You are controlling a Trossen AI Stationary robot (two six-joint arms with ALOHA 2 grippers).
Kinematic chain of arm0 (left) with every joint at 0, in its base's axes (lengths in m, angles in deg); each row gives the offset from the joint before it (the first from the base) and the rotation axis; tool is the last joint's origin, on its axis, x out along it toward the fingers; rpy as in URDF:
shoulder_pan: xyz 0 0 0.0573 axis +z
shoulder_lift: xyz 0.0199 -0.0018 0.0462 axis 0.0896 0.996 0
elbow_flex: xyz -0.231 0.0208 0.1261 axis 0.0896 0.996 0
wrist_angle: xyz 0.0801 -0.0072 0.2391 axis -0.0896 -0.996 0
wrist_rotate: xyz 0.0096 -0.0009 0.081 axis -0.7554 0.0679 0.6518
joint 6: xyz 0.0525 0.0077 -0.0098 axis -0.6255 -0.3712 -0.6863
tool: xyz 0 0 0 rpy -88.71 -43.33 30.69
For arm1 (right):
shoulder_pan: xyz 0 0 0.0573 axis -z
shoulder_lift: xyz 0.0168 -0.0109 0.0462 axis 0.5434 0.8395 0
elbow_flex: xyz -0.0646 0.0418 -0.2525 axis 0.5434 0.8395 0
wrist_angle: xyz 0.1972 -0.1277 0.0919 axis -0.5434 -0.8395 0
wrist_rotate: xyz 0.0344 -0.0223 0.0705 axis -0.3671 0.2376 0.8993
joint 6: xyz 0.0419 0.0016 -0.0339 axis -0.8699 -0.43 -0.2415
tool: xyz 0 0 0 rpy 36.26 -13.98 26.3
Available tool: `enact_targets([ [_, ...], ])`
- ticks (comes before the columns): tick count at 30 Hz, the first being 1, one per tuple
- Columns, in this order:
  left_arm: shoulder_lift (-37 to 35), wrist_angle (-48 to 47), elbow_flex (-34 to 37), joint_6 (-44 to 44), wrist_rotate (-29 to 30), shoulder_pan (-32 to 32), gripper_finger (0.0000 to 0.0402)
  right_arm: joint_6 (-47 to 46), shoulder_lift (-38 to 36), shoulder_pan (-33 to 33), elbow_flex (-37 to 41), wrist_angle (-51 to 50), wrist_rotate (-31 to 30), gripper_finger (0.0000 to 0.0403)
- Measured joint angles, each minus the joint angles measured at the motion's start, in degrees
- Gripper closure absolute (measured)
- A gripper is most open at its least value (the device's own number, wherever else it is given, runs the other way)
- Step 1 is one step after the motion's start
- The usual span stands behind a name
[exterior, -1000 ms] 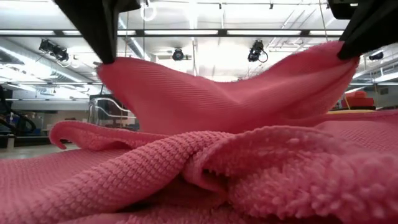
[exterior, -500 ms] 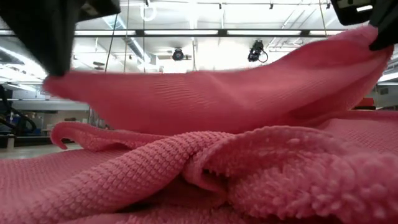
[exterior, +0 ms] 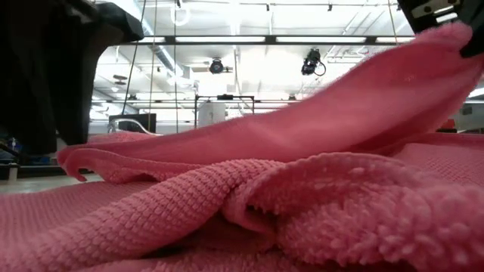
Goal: Fold microfiber towels
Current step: Fold the left pink microfiber towel
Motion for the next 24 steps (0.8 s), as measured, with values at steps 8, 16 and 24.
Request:
enact_targets([
  [8,0.11,0.87,0.41,6.86,1.39,-1.08,0.0201,-2.17,0.23,0.02,0.00,0.22,-0.09,0.0390],
  [16,2.84,0.76,0.48,13.49,7.56,-2.83,0.0216,-2.44,0.28,0.37,0.00,0.13,-0.32,0.0390],
  [24,3.93,0.10,0.48,16.24,9.70,-3.07,0.0270,-2.76,0.28,0.80,0.00,0.27,-0.70,0.0390],
])
